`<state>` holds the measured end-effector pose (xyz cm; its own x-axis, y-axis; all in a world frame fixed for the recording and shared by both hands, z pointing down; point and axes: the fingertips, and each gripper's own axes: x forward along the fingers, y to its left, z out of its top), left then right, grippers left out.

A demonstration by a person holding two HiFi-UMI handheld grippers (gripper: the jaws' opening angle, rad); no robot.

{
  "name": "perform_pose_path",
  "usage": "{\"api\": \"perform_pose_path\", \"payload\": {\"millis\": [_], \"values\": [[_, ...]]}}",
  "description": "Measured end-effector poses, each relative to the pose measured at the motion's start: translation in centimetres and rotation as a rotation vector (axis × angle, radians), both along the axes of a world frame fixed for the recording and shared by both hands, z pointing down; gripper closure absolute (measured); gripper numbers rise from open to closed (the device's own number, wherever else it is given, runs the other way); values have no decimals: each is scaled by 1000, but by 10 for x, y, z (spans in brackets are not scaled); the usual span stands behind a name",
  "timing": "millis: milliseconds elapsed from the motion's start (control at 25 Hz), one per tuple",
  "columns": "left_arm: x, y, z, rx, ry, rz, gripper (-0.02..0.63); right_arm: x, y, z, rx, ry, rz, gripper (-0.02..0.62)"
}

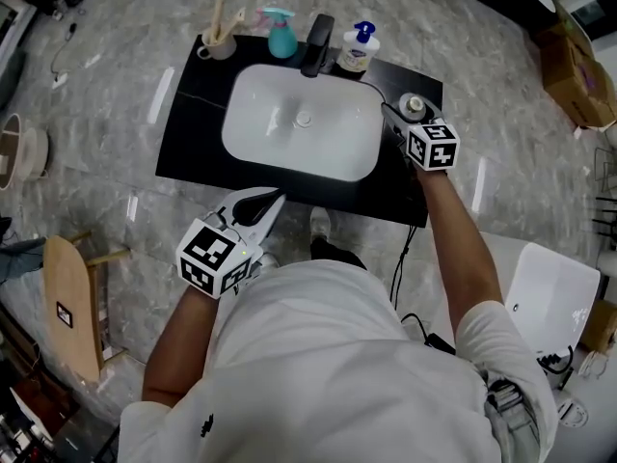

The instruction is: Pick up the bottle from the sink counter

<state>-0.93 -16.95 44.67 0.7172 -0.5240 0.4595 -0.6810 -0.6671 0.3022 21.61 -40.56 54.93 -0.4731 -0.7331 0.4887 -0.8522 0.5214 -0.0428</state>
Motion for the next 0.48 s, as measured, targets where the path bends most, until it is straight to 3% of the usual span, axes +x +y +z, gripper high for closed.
{"api": "perform_pose_path", "payload": {"millis": [480], "values": [[-33,58,-4,22,24,26,600,-53,91,-63,25,-47,-56,238]]}}
